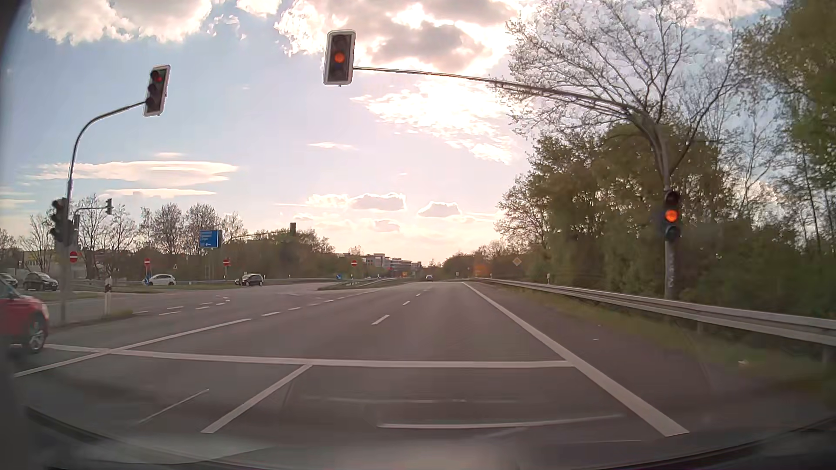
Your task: Follow the waypoints while adhering to traffic rules and regulations
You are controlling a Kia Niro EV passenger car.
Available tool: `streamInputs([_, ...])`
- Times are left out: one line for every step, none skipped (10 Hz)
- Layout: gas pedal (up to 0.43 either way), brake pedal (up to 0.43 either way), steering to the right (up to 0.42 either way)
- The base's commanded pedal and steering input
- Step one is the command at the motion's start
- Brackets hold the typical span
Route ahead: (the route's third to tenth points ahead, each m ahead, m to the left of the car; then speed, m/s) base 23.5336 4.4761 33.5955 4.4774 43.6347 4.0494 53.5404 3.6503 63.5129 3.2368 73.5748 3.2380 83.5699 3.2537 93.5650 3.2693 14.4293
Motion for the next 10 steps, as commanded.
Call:
streamInputs([0.11, 0.0, 0.0])
streamInputs([0.11, 0.0, 0.0])
streamInputs([0.11, 0.0, 0.0])
streamInputs([0.11, 0.0, 0.0])
streamInputs([0.11, 0.0, 0.0])
streamInputs([0.098, 0.0, 0.0])
streamInputs([0.098, 0.0, 0.0])
streamInputs([0.098, 0.0, 0.0])
streamInputs([0.098, 0.0, 0.0])
streamInputs([0.098, 0.0, 0.0])
